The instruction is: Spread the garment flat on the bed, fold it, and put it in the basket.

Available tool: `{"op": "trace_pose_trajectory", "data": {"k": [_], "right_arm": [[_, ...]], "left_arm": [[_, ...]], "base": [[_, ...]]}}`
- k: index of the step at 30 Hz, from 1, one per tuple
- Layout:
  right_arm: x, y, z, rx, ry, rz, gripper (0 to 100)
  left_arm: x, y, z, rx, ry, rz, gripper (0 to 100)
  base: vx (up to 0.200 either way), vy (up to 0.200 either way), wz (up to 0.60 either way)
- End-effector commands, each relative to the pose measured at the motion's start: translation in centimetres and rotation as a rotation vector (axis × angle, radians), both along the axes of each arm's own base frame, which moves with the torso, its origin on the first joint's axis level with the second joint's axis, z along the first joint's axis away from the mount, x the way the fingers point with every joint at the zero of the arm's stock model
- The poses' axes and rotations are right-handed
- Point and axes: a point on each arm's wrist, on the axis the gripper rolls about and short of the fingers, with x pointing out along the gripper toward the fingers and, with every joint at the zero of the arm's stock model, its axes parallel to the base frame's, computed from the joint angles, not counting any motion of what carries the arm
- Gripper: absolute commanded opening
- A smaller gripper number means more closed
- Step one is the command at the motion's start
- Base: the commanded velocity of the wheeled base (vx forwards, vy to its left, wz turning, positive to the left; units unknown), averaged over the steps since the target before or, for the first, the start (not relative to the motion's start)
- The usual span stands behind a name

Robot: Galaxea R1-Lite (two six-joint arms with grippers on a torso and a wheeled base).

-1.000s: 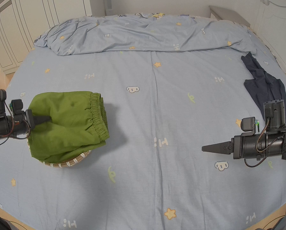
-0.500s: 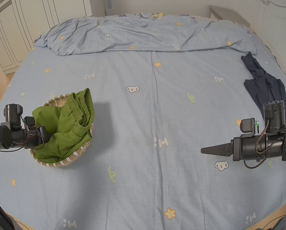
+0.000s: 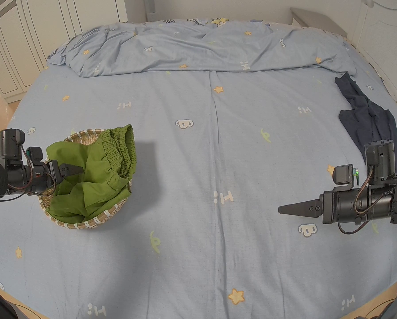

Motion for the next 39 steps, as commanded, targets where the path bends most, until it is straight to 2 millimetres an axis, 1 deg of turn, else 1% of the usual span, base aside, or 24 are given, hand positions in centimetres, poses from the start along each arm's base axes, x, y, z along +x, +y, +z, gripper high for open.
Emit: {"op": "trace_pose_trajectory", "data": {"k": [1,5,6,8,10,11,13,14,15,16,17,18,20,21,23,26,28,30,31,33,36,39], "right_arm": [[0.0,0.1,-0.1,-0.001,0.002,0.002,100],[0.0,0.0,-0.1,-0.002,0.003,0.003,100],[0.0,0.0,-0.1,-0.001,0.004,0.001,100],[0.0,0.0,-0.1,-0.001,0.002,0.001,100],[-0.1,0.0,0.1,0.001,-0.005,0.001,100],[-0.2,-0.1,0.1,-0.003,-0.009,-0.001,100],[-0.9,-0.4,0.5,-0.03,-0.059,-0.03,100],[-1.1,-0.5,0.6,-0.036,-0.072,-0.035,100],[-2.0,-1.0,1.3,-0.067,-0.136,-0.063,100],[-3.1,-1.5,1.4,-0.103,-0.19,-0.084,100],[-3.3,-1.6,1.4,-0.111,-0.2,-0.086,100],[-5.1,-2.4,1.0,-0.156,-0.258,-0.092,100],[-6.9,-3.3,0.6,-0.182,-0.317,-0.097,100],[-8.7,-4.3,0.3,-0.191,-0.371,-0.115,100],[-11.8,-5.7,-0.3,-0.184,-0.44,-0.156,100],[-15.8,-6.9,-1.3,-0.159,-0.524,-0.199,100],[-17.3,-7.3,-1.7,-0.154,-0.557,-0.224,100],[-18.5,-7.7,-1.9,-0.154,-0.57,-0.255,100],[-18.5,-7.7,-1.9,-0.154,-0.57,-0.255,100],[-21.2,-8.2,-2.5,-0.135,-0.605,-0.279,100],[-23.4,-8.5,-3.7,-0.124,-0.598,-0.269,100],[-24.9,-8.7,-5.1,-0.124,-0.584,-0.253,100]], "left_arm": [[-2.5,-0.3,3.6,0.029,-0.097,0.012,100],[-3.5,-0.2,4.6,0.042,-0.116,0.026,100],[-4.1,0.0,5.4,0.049,-0.141,0.037,100],[-4.7,0.1,6.1,0.058,-0.166,0.047,100],[-5.6,0.3,6.9,0.069,-0.195,0.063,100],[-6.6,0.2,7.8,0.084,-0.225,0.067,100],[-8.0,0.0,8.2,0.092,-0.232,0.073,100],[-8.2,-0.1,8.2,0.093,-0.231,0.072,100],[-9.4,-0.8,8.4,0.09,-0.23,0.059,100],[-10.8,-1.4,8.7,0.09,-0.245,0.043,100],[-11.2,-1.6,8.8,0.091,-0.249,0.04,100],[-13.3,-2.8,9.0,0.093,-0.282,0.007,100],[-15.4,-3.9,9.2,0.099,-0.322,-0.02,100],[-17.8,-4.7,9.2,0.101,-0.367,-0.042,100],[-21.7,-5.7,8.5,0.107,-0.413,-0.06,100],[-27.1,-6.6,6.8,0.109,-0.416,-0.068,100],[-29.7,-7.1,5.7,0.106,-0.399,-0.064,100],[-31.9,-7.4,4.8,0.108,-0.405,-0.064,100],[-31.9,-7.4,4.8,0.108,-0.405,-0.064,100],[-33.9,-7.8,3.1,0.108,-0.418,-0.071,100],[-34.6,-7.9,0.8,0.111,-0.433,-0.072,100],[-34.9,-7.9,-1.5,0.111,-0.425,-0.078,100]], "base": [[0.0,0.0,0.0],[0.0,0.0,0.0],[0.0,0.0,0.0],[0.0,0.0,0.0],[0.0,0.0,0.0],[0.0,0.0,0.0],[0.0,0.0,0.0],[0.0,0.0,0.0],[0.0,0.0,0.0],[0.0,0.0,0.0],[0.0,0.0,0.0],[0.0,0.0,0.0],[0.0,0.0,0.0],[0.0,0.0,0.0],[0.0,0.0,0.0],[0.0,0.0,0.0],[0.0,0.0,0.0],[0.0,0.0,0.0],[0.0,0.0,0.0],[0.0,0.0,0.0],[0.0,0.0,0.0],[0.0,0.0,0.0]]}}
